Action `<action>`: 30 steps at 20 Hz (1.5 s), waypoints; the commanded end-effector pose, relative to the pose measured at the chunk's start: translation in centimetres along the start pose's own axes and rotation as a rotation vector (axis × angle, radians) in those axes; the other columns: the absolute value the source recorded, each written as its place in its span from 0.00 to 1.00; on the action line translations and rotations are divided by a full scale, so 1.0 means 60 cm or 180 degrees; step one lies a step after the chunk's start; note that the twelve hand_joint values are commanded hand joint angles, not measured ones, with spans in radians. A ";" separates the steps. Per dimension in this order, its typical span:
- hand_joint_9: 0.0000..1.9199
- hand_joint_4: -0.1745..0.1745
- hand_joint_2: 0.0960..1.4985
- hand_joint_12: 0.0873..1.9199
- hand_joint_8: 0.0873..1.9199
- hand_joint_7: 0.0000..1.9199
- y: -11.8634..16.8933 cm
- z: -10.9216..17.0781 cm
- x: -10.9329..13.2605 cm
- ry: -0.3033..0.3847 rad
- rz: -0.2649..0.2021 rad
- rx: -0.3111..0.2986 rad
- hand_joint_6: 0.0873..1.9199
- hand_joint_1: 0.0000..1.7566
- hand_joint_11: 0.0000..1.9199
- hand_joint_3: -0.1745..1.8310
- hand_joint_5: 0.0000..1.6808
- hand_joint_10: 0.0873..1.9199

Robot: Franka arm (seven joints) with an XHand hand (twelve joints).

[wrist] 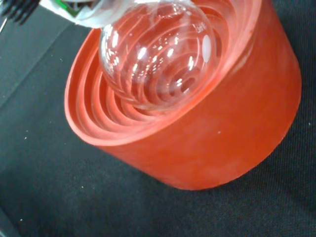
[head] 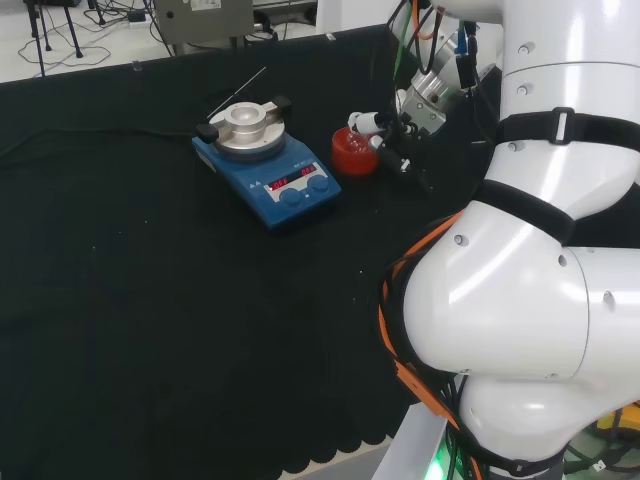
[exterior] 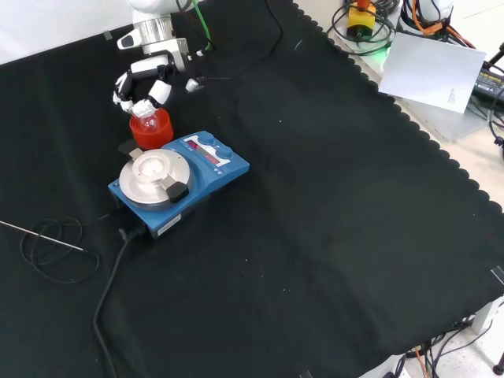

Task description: Pick up the round-bottom flask.

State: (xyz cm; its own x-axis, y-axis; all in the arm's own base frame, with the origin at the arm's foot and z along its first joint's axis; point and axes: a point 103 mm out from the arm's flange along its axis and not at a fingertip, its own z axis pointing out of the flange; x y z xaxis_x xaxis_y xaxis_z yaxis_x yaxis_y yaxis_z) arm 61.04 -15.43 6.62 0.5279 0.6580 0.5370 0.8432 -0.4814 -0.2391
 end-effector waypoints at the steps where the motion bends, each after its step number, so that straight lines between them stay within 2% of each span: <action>1: 0.31 0.15 0.40 0.68 0.36 0.22 -0.003 -0.001 0.006 0.0059 -0.0034 -0.0037 0.34 0.49 0.17 0.39 0.56 0.35; 5: 0.32 0.06 0.42 0.68 0.35 0.24 -0.006 -0.004 0.012 0.0104 -0.0063 -0.0052 0.32 0.49 0.18 0.39 0.66 0.35; 10: 0.33 0.00 0.43 0.68 0.34 0.25 -0.013 -0.009 0.015 0.0132 -0.0067 -0.0067 0.32 0.49 0.19 0.39 0.68 0.34; 18: 0.33 0.00 0.43 0.67 0.34 0.25 -0.020 -0.017 0.017 0.0159 -0.0086 -0.0097 0.32 0.49 0.19 0.40 0.69 0.34; 30: 0.33 0.00 0.43 0.67 0.34 0.25 -0.053 -0.039 0.047 0.0233 -0.0229 -0.0058 0.32 0.50 0.19 0.40 0.69 0.34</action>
State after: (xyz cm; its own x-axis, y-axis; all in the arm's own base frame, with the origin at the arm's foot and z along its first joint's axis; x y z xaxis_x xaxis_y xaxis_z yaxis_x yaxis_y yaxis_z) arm 59.80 -14.03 10.24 0.4709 0.6469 0.5999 0.8685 -0.4594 -0.1863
